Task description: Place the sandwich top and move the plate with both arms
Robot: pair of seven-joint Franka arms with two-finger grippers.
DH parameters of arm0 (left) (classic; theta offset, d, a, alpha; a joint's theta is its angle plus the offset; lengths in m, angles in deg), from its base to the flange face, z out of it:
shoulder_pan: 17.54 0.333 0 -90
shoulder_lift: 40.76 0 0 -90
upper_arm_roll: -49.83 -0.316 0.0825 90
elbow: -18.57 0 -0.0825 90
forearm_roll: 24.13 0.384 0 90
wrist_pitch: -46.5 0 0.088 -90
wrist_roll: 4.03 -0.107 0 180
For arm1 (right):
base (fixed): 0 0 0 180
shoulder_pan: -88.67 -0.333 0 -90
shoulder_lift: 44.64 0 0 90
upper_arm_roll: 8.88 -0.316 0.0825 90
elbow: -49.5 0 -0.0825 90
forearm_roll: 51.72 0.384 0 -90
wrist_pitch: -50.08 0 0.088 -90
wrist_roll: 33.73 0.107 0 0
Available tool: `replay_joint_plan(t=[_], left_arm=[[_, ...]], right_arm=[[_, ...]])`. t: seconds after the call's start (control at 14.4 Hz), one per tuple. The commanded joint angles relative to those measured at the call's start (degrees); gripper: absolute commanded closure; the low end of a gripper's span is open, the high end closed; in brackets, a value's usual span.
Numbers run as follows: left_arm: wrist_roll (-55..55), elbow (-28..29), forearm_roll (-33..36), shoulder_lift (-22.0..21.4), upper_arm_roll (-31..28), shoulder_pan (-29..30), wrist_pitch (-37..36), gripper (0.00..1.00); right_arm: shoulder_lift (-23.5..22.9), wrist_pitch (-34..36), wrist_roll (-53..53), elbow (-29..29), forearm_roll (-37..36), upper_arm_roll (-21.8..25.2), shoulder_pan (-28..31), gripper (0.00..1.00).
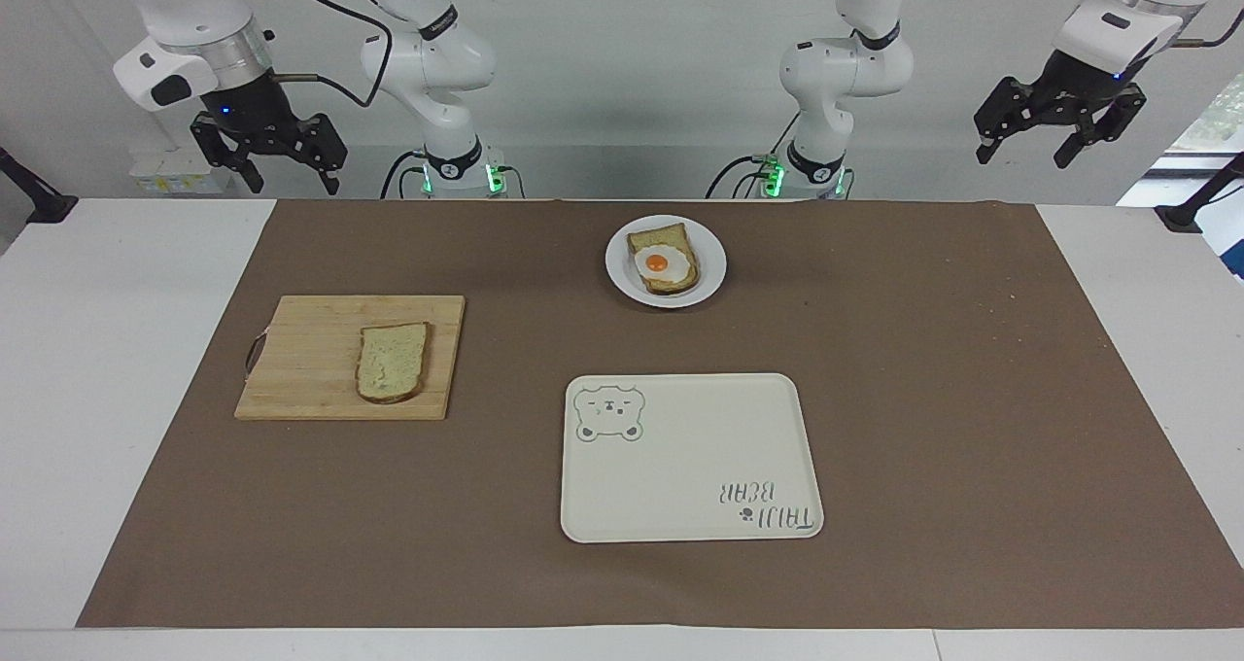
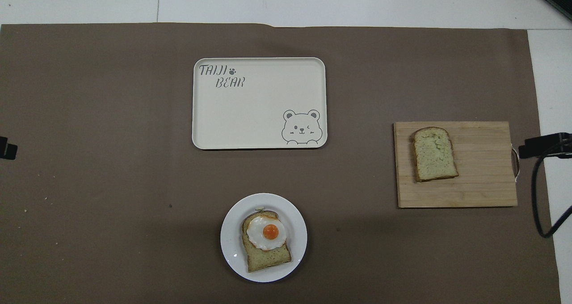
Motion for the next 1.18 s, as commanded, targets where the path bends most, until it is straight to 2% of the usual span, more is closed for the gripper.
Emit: replay_joint_plan(t=[0.0, 1.11], left_arm=[[0.4, 0.3, -0.5, -0.8, 0.3, 0.7, -0.8, 0.00], [0.4, 0.3, -0.5, -0.8, 0.3, 0.7, -0.8, 0.00]], right_arm=[[1.0, -0.8, 1.0, 1.3, 0.5, -0.2, 0.4, 0.00], [1.0, -1.3, 1.0, 2.0, 0.5, -0.2, 0.4, 0.00]])
